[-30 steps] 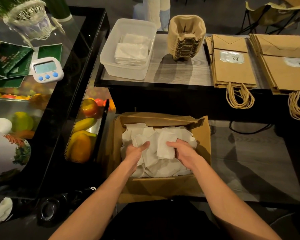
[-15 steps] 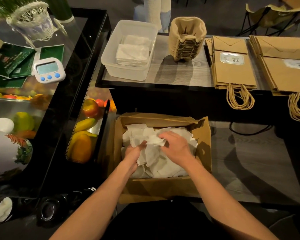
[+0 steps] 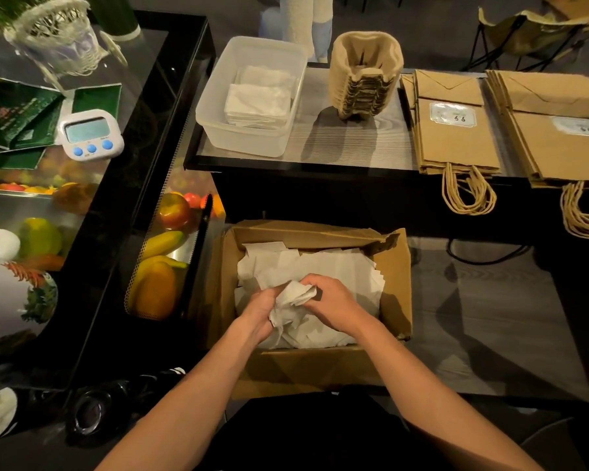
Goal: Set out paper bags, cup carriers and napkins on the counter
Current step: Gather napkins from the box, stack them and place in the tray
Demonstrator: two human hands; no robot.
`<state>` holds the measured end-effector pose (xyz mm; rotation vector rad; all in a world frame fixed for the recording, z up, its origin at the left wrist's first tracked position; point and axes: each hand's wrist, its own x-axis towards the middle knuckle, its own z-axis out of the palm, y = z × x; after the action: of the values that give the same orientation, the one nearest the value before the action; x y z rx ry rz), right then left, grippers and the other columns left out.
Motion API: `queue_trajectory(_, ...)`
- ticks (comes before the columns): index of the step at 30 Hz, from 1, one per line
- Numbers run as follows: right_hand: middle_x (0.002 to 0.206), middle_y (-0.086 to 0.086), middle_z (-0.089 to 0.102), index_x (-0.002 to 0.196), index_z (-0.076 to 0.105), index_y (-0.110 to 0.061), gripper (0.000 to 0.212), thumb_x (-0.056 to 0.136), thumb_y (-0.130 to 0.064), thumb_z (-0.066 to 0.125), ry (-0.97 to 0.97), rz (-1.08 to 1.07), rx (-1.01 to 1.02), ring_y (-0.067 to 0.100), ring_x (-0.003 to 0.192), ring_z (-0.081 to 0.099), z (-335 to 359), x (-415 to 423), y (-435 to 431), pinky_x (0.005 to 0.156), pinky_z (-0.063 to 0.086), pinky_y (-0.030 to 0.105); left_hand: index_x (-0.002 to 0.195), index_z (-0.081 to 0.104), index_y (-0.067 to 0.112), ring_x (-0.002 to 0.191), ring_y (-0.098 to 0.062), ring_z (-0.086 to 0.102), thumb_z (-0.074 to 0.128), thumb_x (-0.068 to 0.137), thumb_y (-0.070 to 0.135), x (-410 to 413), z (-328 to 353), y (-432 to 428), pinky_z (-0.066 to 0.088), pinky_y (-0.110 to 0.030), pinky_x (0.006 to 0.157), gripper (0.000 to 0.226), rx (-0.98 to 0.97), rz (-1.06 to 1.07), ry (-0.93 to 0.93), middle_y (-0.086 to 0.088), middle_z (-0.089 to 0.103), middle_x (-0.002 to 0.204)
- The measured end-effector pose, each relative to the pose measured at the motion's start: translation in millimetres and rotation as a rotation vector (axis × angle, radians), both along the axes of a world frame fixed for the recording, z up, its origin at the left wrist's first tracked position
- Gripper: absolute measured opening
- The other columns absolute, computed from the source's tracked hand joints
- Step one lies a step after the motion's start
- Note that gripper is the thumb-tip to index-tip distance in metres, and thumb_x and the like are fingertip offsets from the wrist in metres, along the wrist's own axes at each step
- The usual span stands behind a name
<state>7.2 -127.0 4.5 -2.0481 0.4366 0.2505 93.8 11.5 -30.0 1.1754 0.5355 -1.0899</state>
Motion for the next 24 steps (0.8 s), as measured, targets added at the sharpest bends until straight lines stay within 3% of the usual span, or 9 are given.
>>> queue_trajectory(2,0.096,-0.009,0.066,0.102,0.066,-0.026,0.013,0.095,-0.016,0.067,-0.008,-0.195,0.173,0.007,0.089,0.061,-0.9,-0.6,-2.2,0.069,0.046,0.016,0.125,0.068,0.007,0.098,-0.036,0.074,0.070,0.094,0.008,1.0,-5.0,2.9,0.059,-0.057,0.088,0.031,0.011,-0.004,-0.040,-0.017,0.076,0.111)
queue_trajectory(6,0.111,0.001,0.074,0.112,0.067,-0.017,0.017,0.095,-0.018,0.070,0.055,-0.678,0.628,0.016,0.101,0.070,1.3,-2.1,-12.6,0.080,0.058,0.030,0.124,0.064,0.015,0.103,-0.035,0.073,0.082,0.083,0.005,7.9,-10.1,6.7,0.058,-0.059,0.090,0.046,0.069,0.035,-0.113,-0.012,0.076,0.113)
queue_trajectory(7,0.111,0.002,0.074,0.111,0.068,-0.017,0.017,0.094,-0.019,0.071,0.077,-0.674,0.673,0.017,0.101,0.070,1.6,-2.9,-15.0,0.081,0.059,0.031,0.125,0.064,0.014,0.104,-0.035,0.073,0.084,0.081,0.006,9.5,-10.3,6.8,0.058,-0.059,0.090,0.049,0.071,0.044,-0.121,-0.012,0.076,0.113)
queue_trajectory(9,0.108,-0.002,0.073,0.109,0.066,-0.018,0.015,0.095,-0.020,0.069,0.143,-0.533,0.605,0.013,0.099,0.069,2.6,-3.1,-15.1,0.074,0.056,0.022,0.126,0.065,0.011,0.103,-0.036,0.073,0.085,0.078,0.004,11.1,-11.7,5.9,0.057,-0.060,0.092,0.052,0.064,0.039,-0.127,-0.012,0.076,0.112)
queue_trajectory(13,0.115,-0.008,0.069,0.118,0.065,-0.021,0.020,0.097,-0.021,0.065,0.199,-0.290,0.445,0.008,0.106,0.063,-6.5,3.8,-5.2,0.077,0.048,0.017,0.125,0.068,0.003,0.102,-0.035,0.074,0.073,0.088,-0.002,10.0,-13.1,1.3,0.057,-0.056,0.093,0.038,0.011,0.032,-0.129,-0.017,0.076,0.112)
queue_trajectory(18,0.107,-0.004,0.068,0.114,0.060,-0.023,0.017,0.098,-0.022,0.065,0.118,-0.318,0.245,0.013,0.099,0.065,-12.0,4.6,-7.7,0.071,0.052,0.019,0.121,0.067,0.007,0.102,-0.037,0.074,0.076,0.089,0.009,14.1,-11.6,2.9,0.055,-0.060,0.095,0.034,0.008,0.101,-0.082,-0.017,0.076,0.110)
queue_trajectory(22,0.118,-0.005,0.070,0.119,0.059,-0.029,0.026,0.097,-0.017,0.067,0.080,-0.511,0.468,0.014,0.105,0.068,-8.9,-2.8,-18.5,0.075,0.057,0.024,0.125,0.064,0.012,0.102,-0.035,0.074,0.079,0.087,0.009,17.0,-15.8,6.0,0.056,-0.063,0.093,0.041,0.049,0.129,-0.109,-0.014,0.077,0.111)
queue_trajectory(24,0.121,0.001,0.072,0.121,0.065,-0.022,0.026,0.097,-0.014,0.067,0.047,-0.627,0.789,0.020,0.109,0.070,-4.6,-3.9,-23.1,0.079,0.059,0.030,0.126,0.064,0.012,0.103,-0.036,0.074,0.081,0.086,0.011,15.2,-17.0,3.7,0.056,-0.062,0.094,0.044,0.053,0.117,-0.117,-0.013,0.077,0.112)
